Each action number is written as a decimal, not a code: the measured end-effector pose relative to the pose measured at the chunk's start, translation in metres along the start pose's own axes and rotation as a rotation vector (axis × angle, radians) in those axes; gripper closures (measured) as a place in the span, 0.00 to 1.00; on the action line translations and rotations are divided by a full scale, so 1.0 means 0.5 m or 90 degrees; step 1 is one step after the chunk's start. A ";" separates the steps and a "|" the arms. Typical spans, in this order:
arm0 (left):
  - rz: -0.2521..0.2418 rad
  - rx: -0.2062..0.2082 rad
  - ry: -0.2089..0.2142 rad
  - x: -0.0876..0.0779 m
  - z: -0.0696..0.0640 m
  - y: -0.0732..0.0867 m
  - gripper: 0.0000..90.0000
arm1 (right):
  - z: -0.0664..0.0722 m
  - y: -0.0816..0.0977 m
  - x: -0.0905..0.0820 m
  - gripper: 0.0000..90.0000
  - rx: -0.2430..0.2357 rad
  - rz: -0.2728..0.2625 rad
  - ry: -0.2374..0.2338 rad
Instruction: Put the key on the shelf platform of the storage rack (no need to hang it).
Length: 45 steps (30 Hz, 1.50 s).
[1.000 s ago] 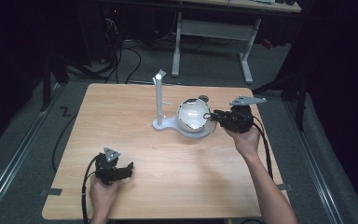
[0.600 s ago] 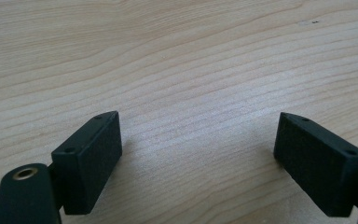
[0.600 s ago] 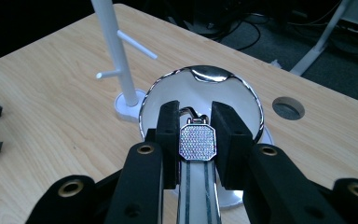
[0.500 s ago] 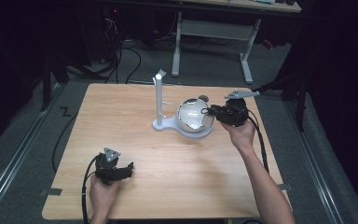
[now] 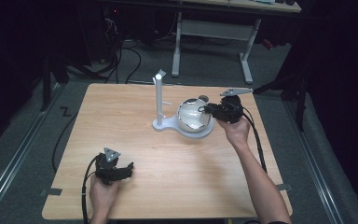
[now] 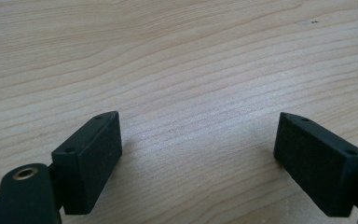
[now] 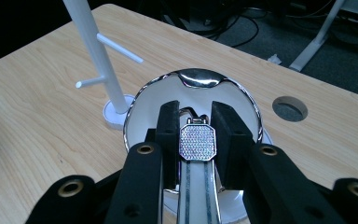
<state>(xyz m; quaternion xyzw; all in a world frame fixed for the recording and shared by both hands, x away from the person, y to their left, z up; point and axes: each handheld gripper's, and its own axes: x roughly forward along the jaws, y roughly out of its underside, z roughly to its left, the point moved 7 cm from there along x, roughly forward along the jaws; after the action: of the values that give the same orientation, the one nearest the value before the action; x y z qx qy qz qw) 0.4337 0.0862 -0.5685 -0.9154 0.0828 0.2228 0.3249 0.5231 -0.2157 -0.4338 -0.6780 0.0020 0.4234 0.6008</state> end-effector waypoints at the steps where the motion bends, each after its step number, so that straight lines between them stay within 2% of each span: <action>1: 0.000 0.000 0.000 0.000 0.000 0.000 0.17 | 0.000 0.000 0.000 0.83 0.000 0.000 0.000; 4: 0.001 0.001 0.001 -0.001 0.000 0.001 0.17 | -0.001 -0.001 0.011 0.82 0.014 -0.003 -0.004; 19: 0.001 0.000 0.001 -0.001 0.000 0.001 0.17 | -0.001 0.010 0.042 0.83 0.003 0.018 0.003; 28: 0.001 -0.001 0.001 -0.001 0.000 0.001 0.17 | -0.001 0.024 0.069 0.83 0.007 0.034 0.002; 32: 0.002 0.002 0.002 -0.001 0.000 0.001 0.17 | 0.005 0.029 0.086 0.82 -0.009 0.038 -0.001; 33: 0.002 0.001 0.001 -0.001 0.000 0.001 0.17 | 0.005 0.032 0.091 0.82 -0.008 0.046 -0.002; 38: 0.002 0.001 0.002 -0.001 0.000 0.001 0.17 | 0.009 0.035 0.109 0.82 -0.002 0.040 -0.009; 45: 0.002 0.002 0.002 -0.001 0.000 0.001 0.17 | 0.016 0.031 0.130 0.82 -0.015 0.051 -0.006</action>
<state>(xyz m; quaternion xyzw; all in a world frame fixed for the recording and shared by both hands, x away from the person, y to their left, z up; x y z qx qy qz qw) 0.4333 0.0859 -0.5686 -0.9150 0.0852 0.2222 0.3257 0.5525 -0.1803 -0.4832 -0.6824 0.0215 0.4502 0.5755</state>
